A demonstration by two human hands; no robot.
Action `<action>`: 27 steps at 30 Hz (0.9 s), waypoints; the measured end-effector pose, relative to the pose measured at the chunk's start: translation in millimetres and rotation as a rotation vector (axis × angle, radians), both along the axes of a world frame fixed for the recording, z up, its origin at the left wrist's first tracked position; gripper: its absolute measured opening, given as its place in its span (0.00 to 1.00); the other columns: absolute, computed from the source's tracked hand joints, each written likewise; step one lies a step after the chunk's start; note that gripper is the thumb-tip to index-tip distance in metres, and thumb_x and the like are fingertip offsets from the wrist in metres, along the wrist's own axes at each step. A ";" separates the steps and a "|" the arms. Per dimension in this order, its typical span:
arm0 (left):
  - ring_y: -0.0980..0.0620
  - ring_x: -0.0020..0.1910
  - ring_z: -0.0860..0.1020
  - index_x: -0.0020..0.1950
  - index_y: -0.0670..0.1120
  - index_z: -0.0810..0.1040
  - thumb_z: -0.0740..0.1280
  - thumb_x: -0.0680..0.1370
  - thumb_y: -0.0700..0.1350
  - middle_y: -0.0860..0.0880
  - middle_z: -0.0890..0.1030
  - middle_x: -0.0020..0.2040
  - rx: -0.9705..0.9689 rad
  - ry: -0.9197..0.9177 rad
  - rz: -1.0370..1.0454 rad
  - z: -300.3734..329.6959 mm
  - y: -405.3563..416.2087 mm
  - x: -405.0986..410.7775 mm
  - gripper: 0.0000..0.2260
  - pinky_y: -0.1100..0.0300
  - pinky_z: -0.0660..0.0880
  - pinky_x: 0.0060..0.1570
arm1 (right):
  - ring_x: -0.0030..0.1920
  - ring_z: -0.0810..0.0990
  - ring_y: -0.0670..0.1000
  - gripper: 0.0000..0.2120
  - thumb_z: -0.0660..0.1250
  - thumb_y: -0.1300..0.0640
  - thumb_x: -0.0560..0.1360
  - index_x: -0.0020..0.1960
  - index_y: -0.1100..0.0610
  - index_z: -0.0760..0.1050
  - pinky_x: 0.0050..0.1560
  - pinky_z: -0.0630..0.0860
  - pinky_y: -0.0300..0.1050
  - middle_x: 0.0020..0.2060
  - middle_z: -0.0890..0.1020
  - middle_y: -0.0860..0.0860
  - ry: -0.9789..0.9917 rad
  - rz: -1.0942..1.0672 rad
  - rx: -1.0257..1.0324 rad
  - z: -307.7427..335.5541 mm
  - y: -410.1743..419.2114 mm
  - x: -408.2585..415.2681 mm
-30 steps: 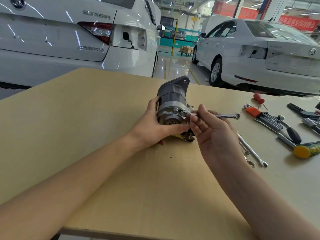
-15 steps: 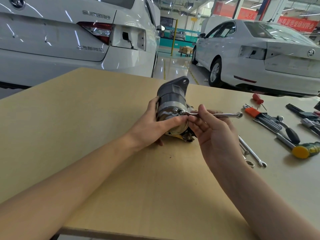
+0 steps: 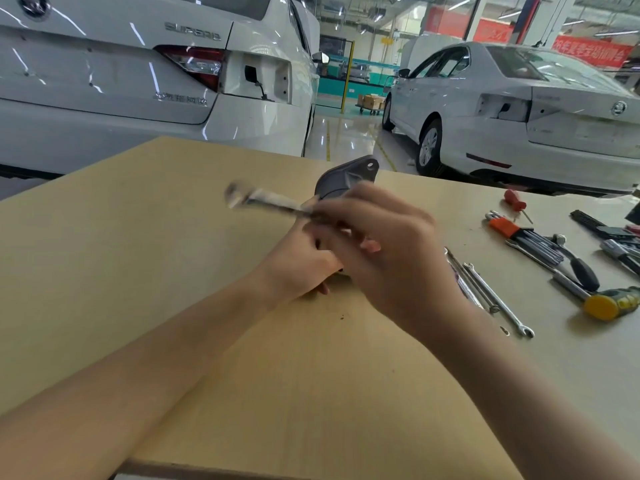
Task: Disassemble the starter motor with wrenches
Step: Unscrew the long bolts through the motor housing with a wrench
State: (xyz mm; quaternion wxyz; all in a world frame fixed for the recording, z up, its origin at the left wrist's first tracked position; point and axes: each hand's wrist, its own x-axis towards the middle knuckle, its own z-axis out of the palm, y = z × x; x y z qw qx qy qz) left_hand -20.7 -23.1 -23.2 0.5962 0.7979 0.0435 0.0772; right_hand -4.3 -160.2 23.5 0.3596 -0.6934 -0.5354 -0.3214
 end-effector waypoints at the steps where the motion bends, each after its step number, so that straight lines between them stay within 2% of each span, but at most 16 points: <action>1: 0.59 0.33 0.78 0.72 0.37 0.63 0.74 0.73 0.42 0.51 0.77 0.43 0.027 -0.025 0.025 0.2 -2.1 4.3 0.32 0.67 0.74 0.28 | 0.37 0.78 0.49 0.03 0.71 0.63 0.73 0.46 0.61 0.81 0.41 0.75 0.41 0.37 0.81 0.54 0.165 0.048 0.154 -0.9 -3.5 -0.4; 2: 0.57 0.36 0.80 0.76 0.44 0.58 0.78 0.67 0.49 0.50 0.79 0.49 -0.003 -0.039 0.029 1.6 -3.4 5.7 0.44 0.62 0.75 0.28 | 0.36 0.79 0.47 0.01 0.70 0.63 0.73 0.45 0.59 0.80 0.40 0.76 0.40 0.36 0.81 0.53 0.329 0.071 0.289 -1.0 -6.9 -1.4; 4: 0.57 0.43 0.83 0.78 0.57 0.52 0.79 0.56 0.59 0.51 0.78 0.59 -0.018 -0.062 0.024 1.9 -6.9 2.6 0.56 0.59 0.77 0.29 | 0.32 0.79 0.47 0.03 0.68 0.64 0.75 0.43 0.59 0.76 0.36 0.77 0.39 0.34 0.82 0.53 0.712 0.138 0.513 -5.7 -12.7 1.7; 7: 0.58 0.45 0.82 0.78 0.57 0.49 0.79 0.53 0.58 0.52 0.77 0.62 -0.033 -0.082 0.034 5.0 -6.9 2.6 0.60 0.62 0.76 0.27 | 0.28 0.77 0.48 0.04 0.66 0.65 0.76 0.43 0.63 0.74 0.32 0.76 0.38 0.32 0.81 0.55 1.265 0.277 0.768 -14.1 -20.0 8.0; 10: 0.59 0.48 0.81 0.79 0.55 0.49 0.78 0.51 0.59 0.52 0.77 0.63 -0.056 -0.073 0.043 9.1 -10.3 0.3 0.62 0.64 0.74 0.26 | 0.26 0.77 0.46 0.05 0.65 0.63 0.76 0.42 0.64 0.74 0.31 0.76 0.36 0.30 0.80 0.54 1.509 0.354 0.832 -17.6 -19.4 13.9; 14: 0.63 0.44 0.81 0.79 0.54 0.49 0.77 0.51 0.59 0.56 0.78 0.60 -0.054 -0.084 0.044 10.3 -11.7 -2.0 0.61 0.62 0.74 0.26 | 0.27 0.79 0.46 0.05 0.66 0.62 0.74 0.46 0.65 0.74 0.32 0.77 0.35 0.31 0.80 0.55 1.557 0.397 0.847 -19.1 -17.5 17.2; 16: 0.64 0.44 0.81 0.79 0.53 0.50 0.77 0.51 0.58 0.56 0.78 0.59 -0.062 -0.083 0.037 11.0 -11.4 -3.1 0.61 0.62 0.74 0.26 | 0.27 0.79 0.46 0.03 0.66 0.63 0.75 0.44 0.64 0.74 0.31 0.77 0.35 0.30 0.80 0.54 1.563 0.401 0.849 -19.0 -18.2 17.4; 20: 0.61 0.48 0.81 0.79 0.54 0.50 0.84 0.54 0.54 0.56 0.78 0.59 -0.068 -0.055 0.037 11.9 -10.8 -3.7 0.61 0.62 0.74 0.27 | 0.27 0.79 0.46 0.09 0.64 0.64 0.76 0.37 0.60 0.74 0.30 0.77 0.35 0.28 0.80 0.53 1.596 0.397 0.854 -18.2 -18.3 15.9; 23: 0.58 0.50 0.81 0.78 0.56 0.49 0.78 0.58 0.54 0.55 0.78 0.59 -0.075 -0.051 0.038 10.8 -9.1 -1.7 0.55 0.60 0.74 0.28 | 0.28 0.80 0.47 0.05 0.65 0.64 0.76 0.41 0.62 0.73 0.32 0.77 0.37 0.30 0.81 0.54 1.566 0.392 0.873 -18.2 -17.8 14.5; 25: 0.57 0.50 0.80 0.79 0.56 0.50 0.76 0.60 0.55 0.53 0.77 0.59 -0.081 -0.060 0.044 10.7 -8.6 -0.1 0.53 0.60 0.75 0.28 | 0.29 0.81 0.48 0.03 0.66 0.64 0.76 0.45 0.63 0.73 0.34 0.78 0.38 0.32 0.81 0.55 1.482 0.354 0.855 -17.1 -19.0 12.9; 27: 0.56 0.47 0.81 0.79 0.57 0.50 0.75 0.61 0.55 0.52 0.77 0.60 -0.086 -0.062 0.050 9.4 -7.8 1.7 0.52 0.60 0.75 0.27 | 0.29 0.81 0.49 0.03 0.67 0.65 0.76 0.44 0.62 0.74 0.34 0.78 0.40 0.32 0.81 0.55 1.204 0.199 0.723 -12.5 -19.8 9.5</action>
